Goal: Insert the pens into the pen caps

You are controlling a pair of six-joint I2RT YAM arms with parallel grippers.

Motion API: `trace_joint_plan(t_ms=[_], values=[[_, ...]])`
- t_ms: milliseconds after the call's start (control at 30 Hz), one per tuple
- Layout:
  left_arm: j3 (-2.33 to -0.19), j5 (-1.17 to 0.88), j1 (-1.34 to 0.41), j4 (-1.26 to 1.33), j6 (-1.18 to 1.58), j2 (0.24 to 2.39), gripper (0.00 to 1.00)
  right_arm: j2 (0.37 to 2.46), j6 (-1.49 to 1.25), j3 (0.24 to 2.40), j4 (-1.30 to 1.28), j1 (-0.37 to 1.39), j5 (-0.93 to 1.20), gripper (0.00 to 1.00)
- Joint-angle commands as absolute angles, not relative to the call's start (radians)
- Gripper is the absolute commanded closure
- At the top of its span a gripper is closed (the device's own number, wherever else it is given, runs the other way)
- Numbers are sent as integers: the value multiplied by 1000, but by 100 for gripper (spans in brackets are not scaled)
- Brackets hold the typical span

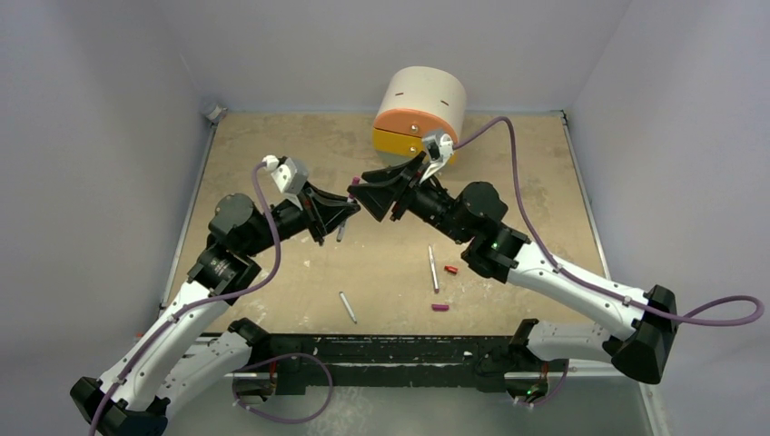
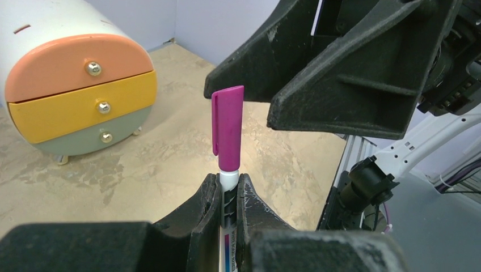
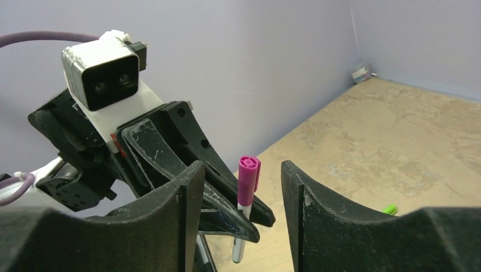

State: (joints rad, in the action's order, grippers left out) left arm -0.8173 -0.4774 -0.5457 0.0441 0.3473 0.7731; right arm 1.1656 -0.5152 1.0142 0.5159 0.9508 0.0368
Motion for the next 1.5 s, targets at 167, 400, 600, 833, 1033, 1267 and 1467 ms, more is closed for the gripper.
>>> trace_joint_plan(t_ms=[167, 400, 600, 833, 1033, 1267, 1467], values=[[-856, -520, -542, 57, 319, 754, 100, 1219, -484, 1111, 531, 957, 43, 52], [-855, -515, -543, 67, 322, 738, 100, 1255, -509, 1115, 532, 957, 65, 73], [-852, -482, -543, 90, 330, 729, 100, 1234, -526, 1089, 531, 957, 65, 100], [-857, -417, -543, 178, 365, 721, 100, 1244, -548, 1070, 521, 962, 114, 100], [-916, -402, -542, 191, 341, 767, 100, 1268, -586, 1034, 537, 974, 159, 100], [-970, -391, -542, 223, 324, 827, 100, 1275, -616, 992, 555, 995, 161, 100], [-997, -364, -541, 237, 310, 839, 100, 1279, -619, 976, 542, 999, 166, 100]])
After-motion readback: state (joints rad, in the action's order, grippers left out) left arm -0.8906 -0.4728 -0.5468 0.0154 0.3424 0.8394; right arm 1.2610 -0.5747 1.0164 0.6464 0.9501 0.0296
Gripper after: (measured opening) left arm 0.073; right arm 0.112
